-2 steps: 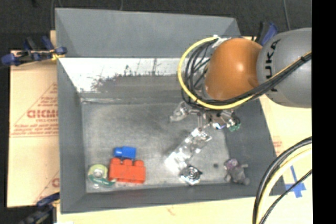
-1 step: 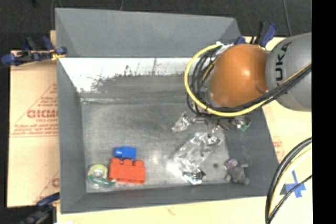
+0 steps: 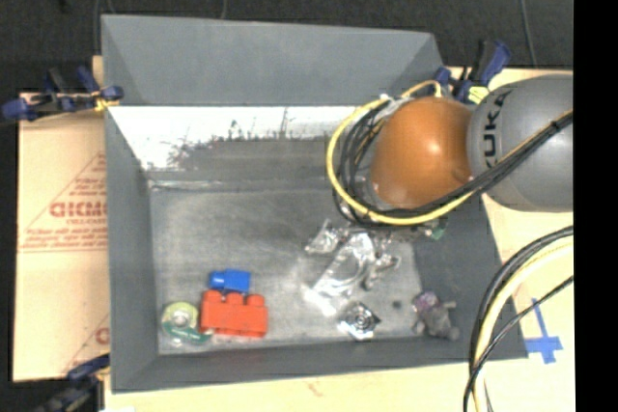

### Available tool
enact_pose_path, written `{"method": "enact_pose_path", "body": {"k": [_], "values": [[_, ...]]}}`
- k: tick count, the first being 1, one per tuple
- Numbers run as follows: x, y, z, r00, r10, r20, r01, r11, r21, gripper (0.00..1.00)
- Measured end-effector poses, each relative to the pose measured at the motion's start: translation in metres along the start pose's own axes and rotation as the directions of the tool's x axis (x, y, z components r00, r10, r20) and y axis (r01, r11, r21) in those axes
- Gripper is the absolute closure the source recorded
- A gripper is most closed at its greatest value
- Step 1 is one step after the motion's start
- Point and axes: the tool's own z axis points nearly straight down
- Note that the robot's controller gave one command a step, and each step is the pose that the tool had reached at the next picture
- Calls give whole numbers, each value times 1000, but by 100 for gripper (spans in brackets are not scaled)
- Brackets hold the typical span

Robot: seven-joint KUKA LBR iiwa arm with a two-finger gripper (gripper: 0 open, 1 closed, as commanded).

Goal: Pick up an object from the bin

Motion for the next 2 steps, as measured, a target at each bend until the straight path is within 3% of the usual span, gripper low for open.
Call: {"method": "enact_pose_path", "body": {"k": [1, 2], "values": [[-26, 5, 0, 1000, -24, -3, 24, 1000, 8, 0], [-27, 4, -3, 1000, -20, -1, 20, 1000, 9, 100]]}}
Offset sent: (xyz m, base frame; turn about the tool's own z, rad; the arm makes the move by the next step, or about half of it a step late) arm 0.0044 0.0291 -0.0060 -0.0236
